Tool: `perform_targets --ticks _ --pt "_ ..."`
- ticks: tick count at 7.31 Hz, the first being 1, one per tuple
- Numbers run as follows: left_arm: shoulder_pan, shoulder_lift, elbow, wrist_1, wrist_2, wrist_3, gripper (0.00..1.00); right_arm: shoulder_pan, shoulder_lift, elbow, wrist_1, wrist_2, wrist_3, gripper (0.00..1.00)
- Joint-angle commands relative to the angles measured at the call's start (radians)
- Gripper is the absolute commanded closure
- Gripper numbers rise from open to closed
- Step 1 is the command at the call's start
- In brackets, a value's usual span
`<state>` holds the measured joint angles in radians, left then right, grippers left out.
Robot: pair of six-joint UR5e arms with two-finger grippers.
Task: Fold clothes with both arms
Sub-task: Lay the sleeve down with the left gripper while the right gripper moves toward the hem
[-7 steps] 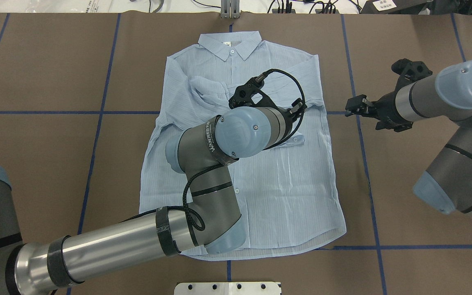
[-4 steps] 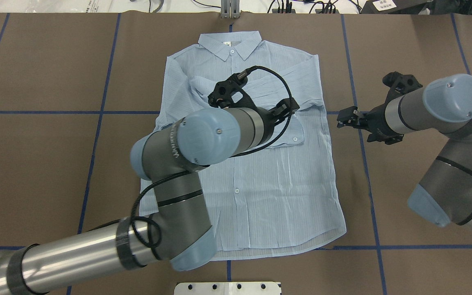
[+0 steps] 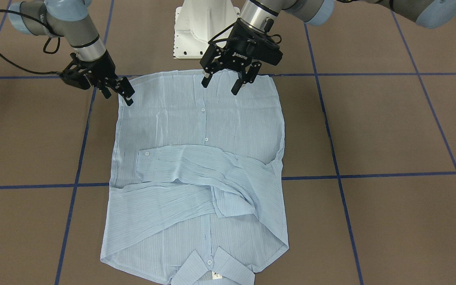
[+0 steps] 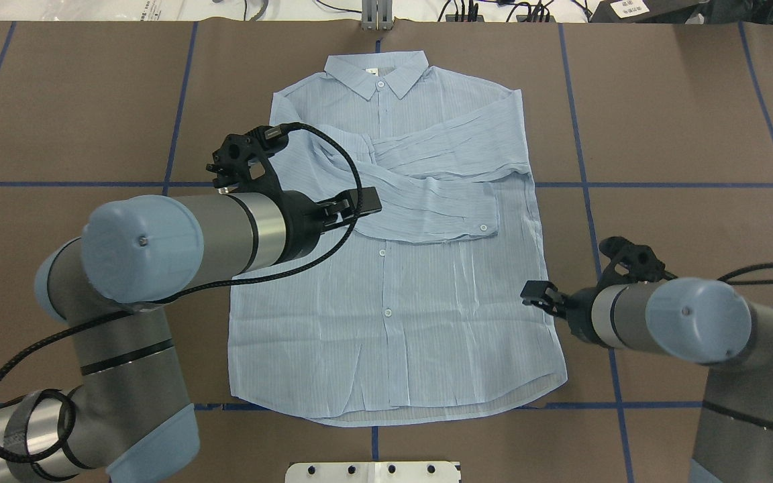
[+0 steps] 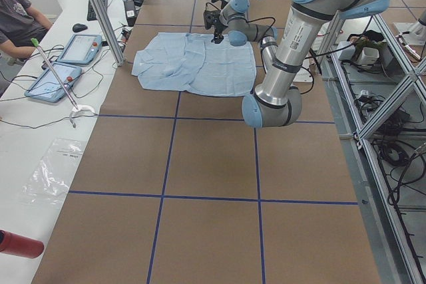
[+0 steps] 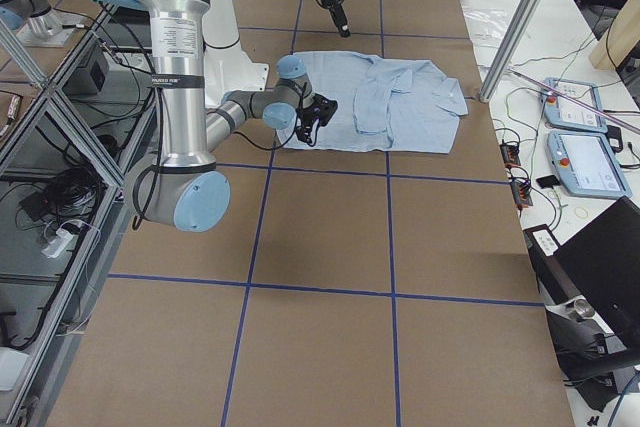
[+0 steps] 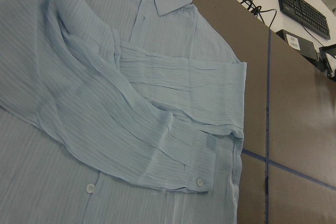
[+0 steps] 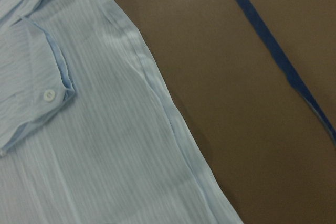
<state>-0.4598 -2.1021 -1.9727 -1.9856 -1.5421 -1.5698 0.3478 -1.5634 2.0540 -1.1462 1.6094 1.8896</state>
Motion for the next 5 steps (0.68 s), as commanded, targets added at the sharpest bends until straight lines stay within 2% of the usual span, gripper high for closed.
perform_targets --ticks 1,2,3,5 --pt "-0.020 0.051 -0.024 -0.001 -0.001 0.024 0.00 -0.157 -0.058 0.040 -0.027 -0.153 0.165 0.02" --pt "-0.022 0.051 -0.044 0.001 0.000 0.024 0.00 -0.202 -0.067 0.041 -0.038 -0.164 0.265 0.08" --pt "-0.023 0.053 -0.058 0.001 0.000 0.024 0.00 -0.204 -0.067 0.041 -0.073 -0.166 0.285 0.14" --pt "-0.022 0.053 -0.060 0.001 0.002 0.022 0.00 -0.201 -0.075 0.032 -0.079 -0.167 0.286 0.16"
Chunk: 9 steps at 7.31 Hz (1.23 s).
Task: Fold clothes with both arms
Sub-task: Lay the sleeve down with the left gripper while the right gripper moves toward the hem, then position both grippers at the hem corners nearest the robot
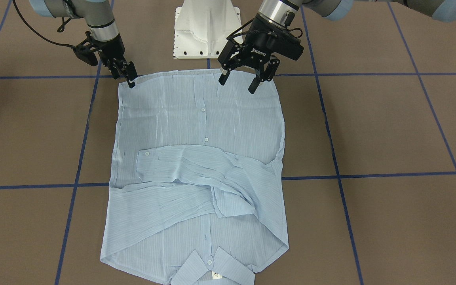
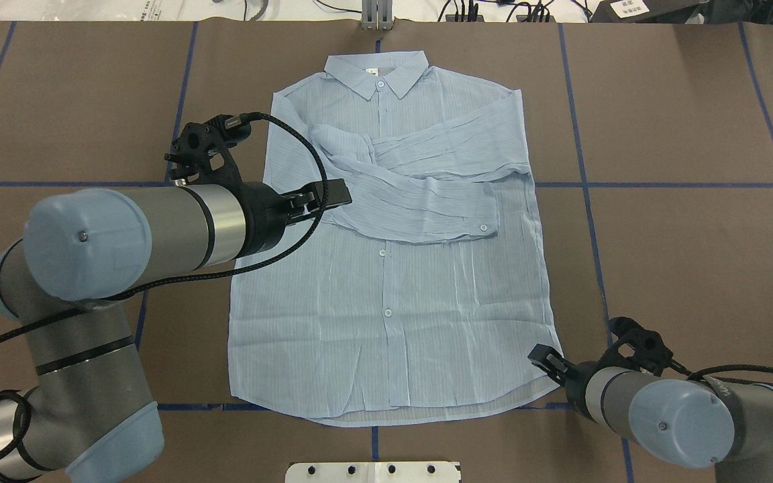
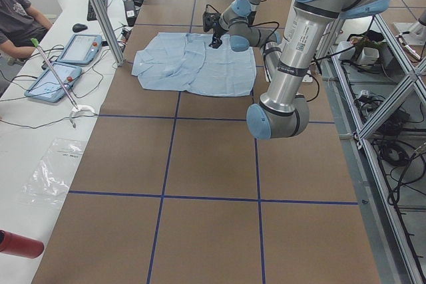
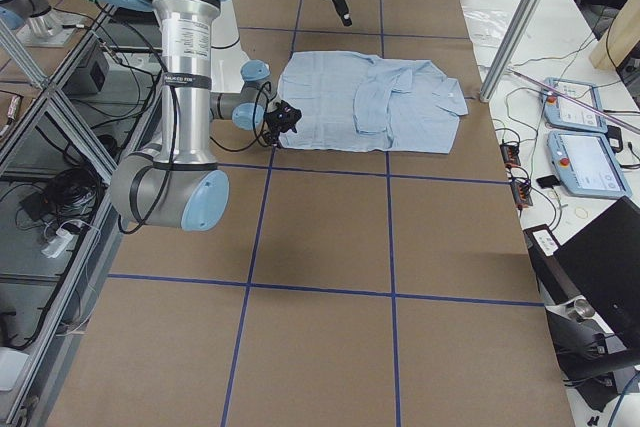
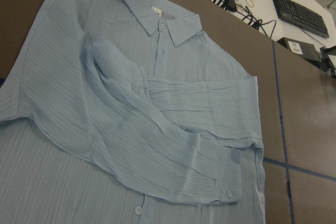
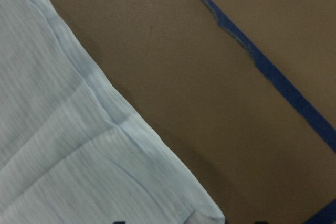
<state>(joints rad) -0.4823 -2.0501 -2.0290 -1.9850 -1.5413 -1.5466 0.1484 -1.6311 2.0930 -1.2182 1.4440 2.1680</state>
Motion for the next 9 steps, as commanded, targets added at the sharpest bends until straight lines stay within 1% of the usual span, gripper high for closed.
perform_targets --ticks 1,2,3,4,6,8,9 --pt "-0.001 0.001 -0.010 0.000 0.001 0.000 0.00 -0.001 -0.007 -0.007 -0.007 -0.002 0.007 0.19" --pt "-0.001 0.001 -0.010 0.002 0.001 -0.001 0.00 -0.003 -0.003 -0.007 -0.007 -0.002 0.007 0.38" --pt "-0.002 0.001 -0.010 0.002 0.001 -0.001 0.00 -0.003 -0.003 -0.005 -0.007 -0.002 0.007 0.47" --pt "-0.004 0.002 -0.008 0.002 0.003 -0.001 0.00 -0.001 -0.001 -0.002 -0.007 -0.004 0.007 0.83" --pt "-0.004 0.002 -0.008 0.002 0.004 -0.006 0.00 0.000 -0.007 0.001 -0.007 -0.004 0.007 1.00" --pt "0.007 0.004 0.001 0.023 0.003 -0.030 0.00 0.003 -0.006 0.007 -0.007 -0.004 0.007 1.00" --pt "0.014 0.007 0.004 0.070 -0.002 -0.062 0.00 0.005 -0.007 0.030 -0.007 -0.001 0.007 1.00"
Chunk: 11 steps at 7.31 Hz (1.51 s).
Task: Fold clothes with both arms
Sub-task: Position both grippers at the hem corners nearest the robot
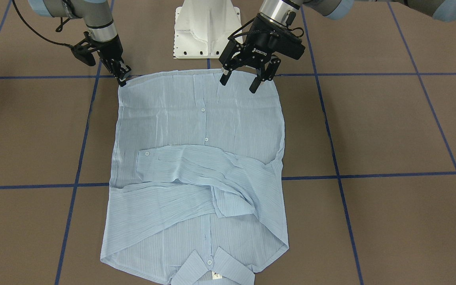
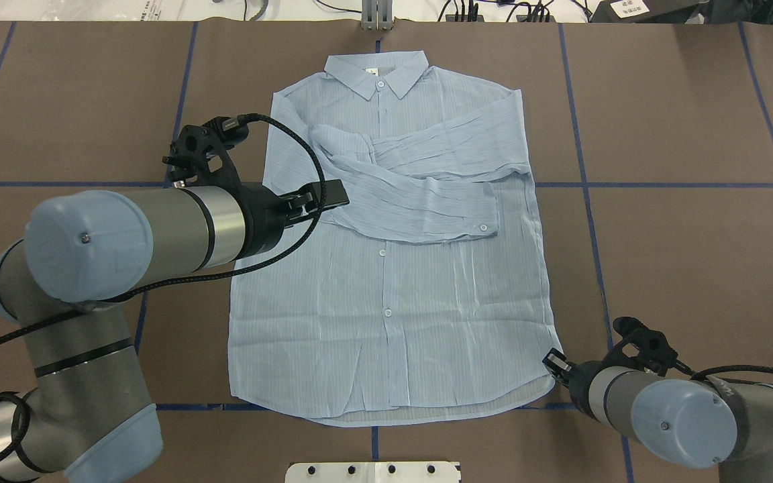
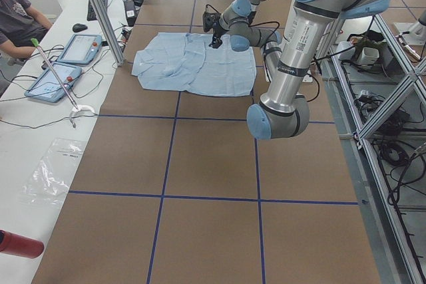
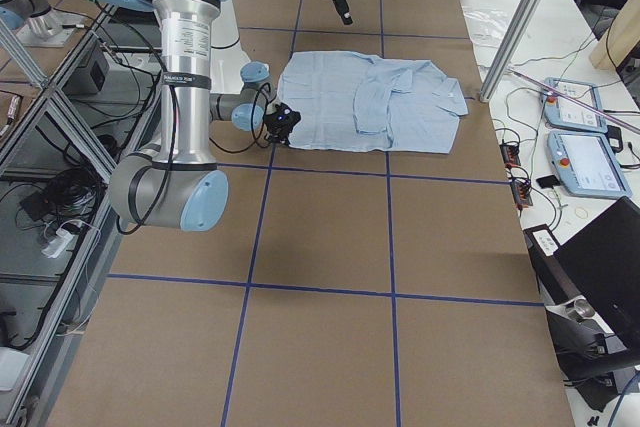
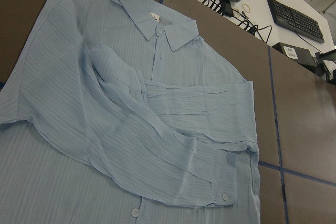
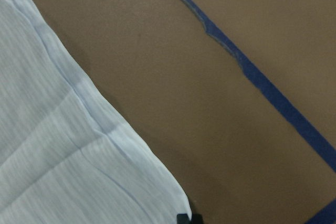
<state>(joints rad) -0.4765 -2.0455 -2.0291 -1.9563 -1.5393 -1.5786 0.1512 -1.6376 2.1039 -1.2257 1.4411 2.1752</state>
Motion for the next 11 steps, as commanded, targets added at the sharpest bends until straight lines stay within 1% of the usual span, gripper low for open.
perform_targets --ticks 1,2,4,5,6,8,9,11 --pt "0.050 0.077 -0.003 0.092 -0.008 -0.059 0.00 0.004 -0.007 0.042 -0.003 0.004 0.000 1.00" --pt "0.105 0.137 -0.006 0.096 -0.005 -0.066 0.01 0.004 -0.007 0.062 -0.032 0.007 0.000 1.00" --pt "0.186 0.252 -0.016 0.094 -0.001 -0.147 0.13 0.004 -0.007 0.073 -0.043 0.007 0.000 1.00" --pt "0.206 0.296 -0.016 0.097 -0.004 -0.185 0.26 0.004 -0.005 0.074 -0.043 0.005 0.000 1.00" --pt "0.231 0.312 -0.014 0.100 -0.008 -0.233 0.32 0.008 -0.005 0.074 -0.043 0.005 0.000 1.00" --pt "0.297 0.315 -0.002 0.099 -0.007 -0.313 0.40 0.008 -0.008 0.074 -0.043 0.005 0.000 1.00" --pt "0.318 0.312 0.003 0.099 -0.007 -0.331 0.41 0.007 -0.007 0.074 -0.043 0.005 0.000 1.00" --pt "0.340 0.317 0.007 0.099 -0.005 -0.333 0.51 0.008 -0.007 0.074 -0.043 0.005 0.000 1.00"
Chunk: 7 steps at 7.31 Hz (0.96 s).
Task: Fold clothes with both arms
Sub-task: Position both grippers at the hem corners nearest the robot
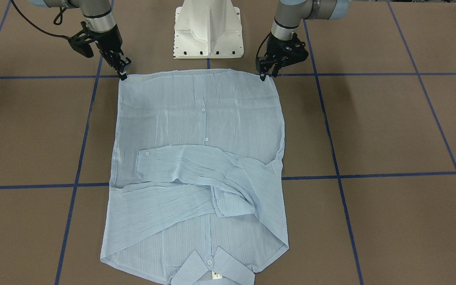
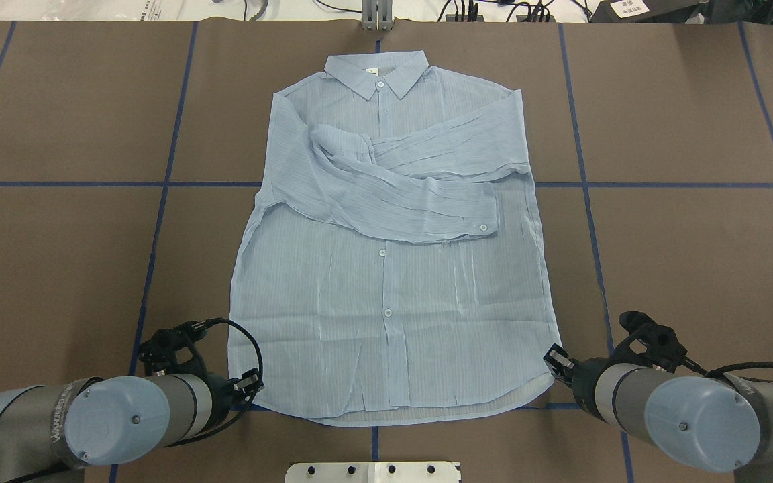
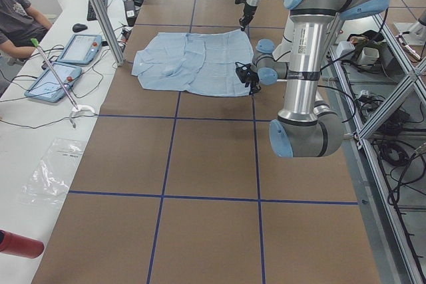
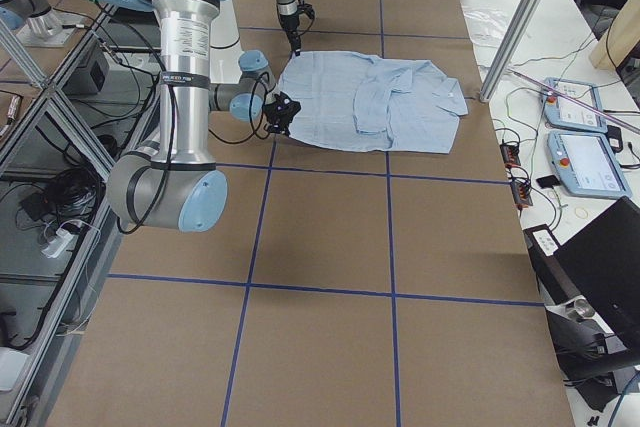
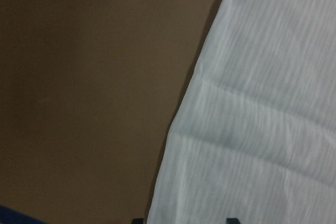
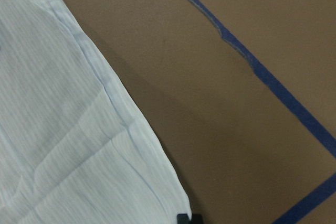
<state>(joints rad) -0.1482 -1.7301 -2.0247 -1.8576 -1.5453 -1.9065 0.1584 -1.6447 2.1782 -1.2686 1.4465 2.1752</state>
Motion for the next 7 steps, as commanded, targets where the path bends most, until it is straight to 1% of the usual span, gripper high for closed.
perform_targets --ticks 1,6,7 --pt "0.013 0.004 0.004 0.000 0.001 -0.005 0.51 0.003 0.000 0.000 0.000 0.000 0.000 1.00" --pt "0.010 0.004 0.011 0.000 0.004 0.015 0.52 0.004 -0.007 0.003 0.000 -0.002 0.000 1.00" --pt "0.010 0.004 0.014 0.000 0.004 0.015 0.57 0.004 -0.009 0.006 0.000 -0.002 0.000 1.00"
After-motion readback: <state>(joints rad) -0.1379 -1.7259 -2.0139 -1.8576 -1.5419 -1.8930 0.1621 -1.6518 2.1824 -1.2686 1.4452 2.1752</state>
